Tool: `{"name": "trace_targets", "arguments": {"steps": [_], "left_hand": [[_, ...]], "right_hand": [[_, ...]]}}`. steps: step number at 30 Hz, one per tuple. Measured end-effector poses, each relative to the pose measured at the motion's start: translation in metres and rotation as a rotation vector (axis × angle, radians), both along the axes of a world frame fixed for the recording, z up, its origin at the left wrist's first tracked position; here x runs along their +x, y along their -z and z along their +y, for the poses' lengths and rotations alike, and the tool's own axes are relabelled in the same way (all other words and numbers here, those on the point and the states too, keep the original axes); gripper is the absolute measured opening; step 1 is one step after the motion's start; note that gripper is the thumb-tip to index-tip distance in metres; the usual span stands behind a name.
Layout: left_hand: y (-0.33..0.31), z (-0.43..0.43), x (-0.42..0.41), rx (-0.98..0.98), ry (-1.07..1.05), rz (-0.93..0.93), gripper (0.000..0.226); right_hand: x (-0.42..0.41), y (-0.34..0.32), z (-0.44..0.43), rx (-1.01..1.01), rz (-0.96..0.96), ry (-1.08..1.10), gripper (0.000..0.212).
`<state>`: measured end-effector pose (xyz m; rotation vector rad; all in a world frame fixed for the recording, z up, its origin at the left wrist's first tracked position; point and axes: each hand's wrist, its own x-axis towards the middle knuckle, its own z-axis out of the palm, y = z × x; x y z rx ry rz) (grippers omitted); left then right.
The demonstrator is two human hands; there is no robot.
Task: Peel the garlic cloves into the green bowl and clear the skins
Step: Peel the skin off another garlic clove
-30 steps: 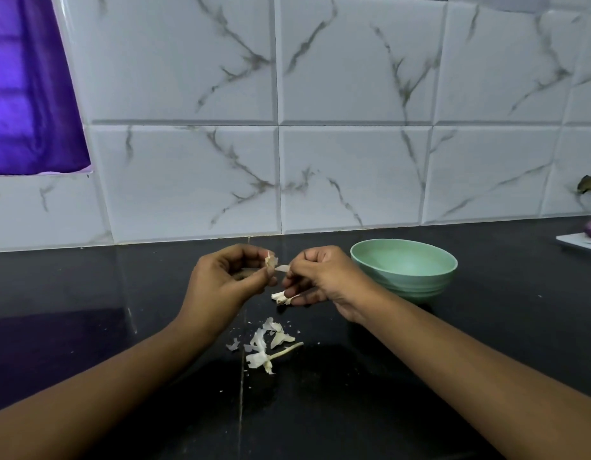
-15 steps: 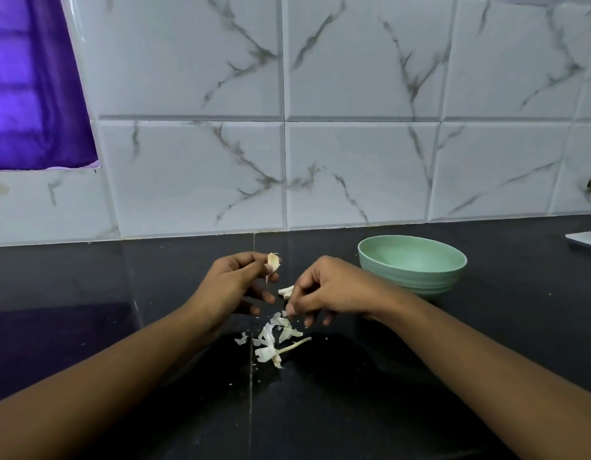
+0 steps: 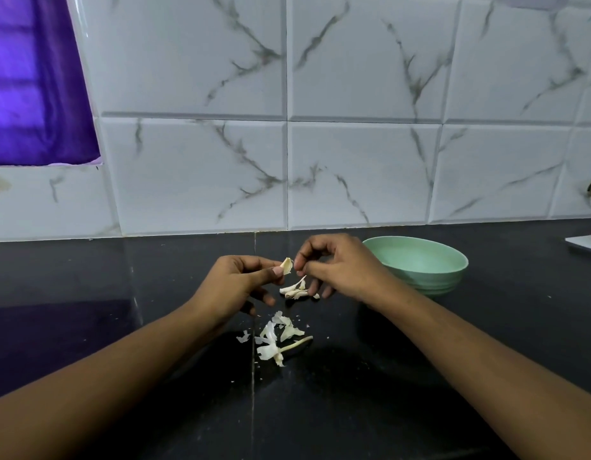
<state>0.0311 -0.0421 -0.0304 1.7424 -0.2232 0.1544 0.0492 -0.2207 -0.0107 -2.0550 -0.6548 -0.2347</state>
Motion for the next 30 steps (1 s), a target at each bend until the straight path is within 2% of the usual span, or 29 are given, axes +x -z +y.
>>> {"name": "trace_targets", "arguments": {"steps": [3,8,17,25,30], "left_hand": [[0.0002,0.0005,0.0001,0.003,0.005,0.002,0.010],[0.0008,-0.0001,-0.0004,0.019,0.026,0.000,0.011],[-0.0006,-0.0010,-0.0012,0.002,0.040,-0.022,0.011],[0.0002,-0.0016,-0.0026,0.012,0.042,-0.035,0.010],[0.0003,-0.0005,-0.0053,0.094,0.034,-0.104,0.011]], "right_hand": [[0.0007,0.0015,-0.0013,0.030,-0.106,0.034,0.011],[0.0041,0.0074,0.0020,-0.030,-0.219,0.054,0.014],[0.0025,0.0092,0.0027,0.000,-0.355,0.088,0.012],[0.0036,0.0086,0.0018,0.016,-0.340,0.067,0.012],[0.0072,0.0072,0.0009,-0.106,-0.332,0.061,0.016]]}}
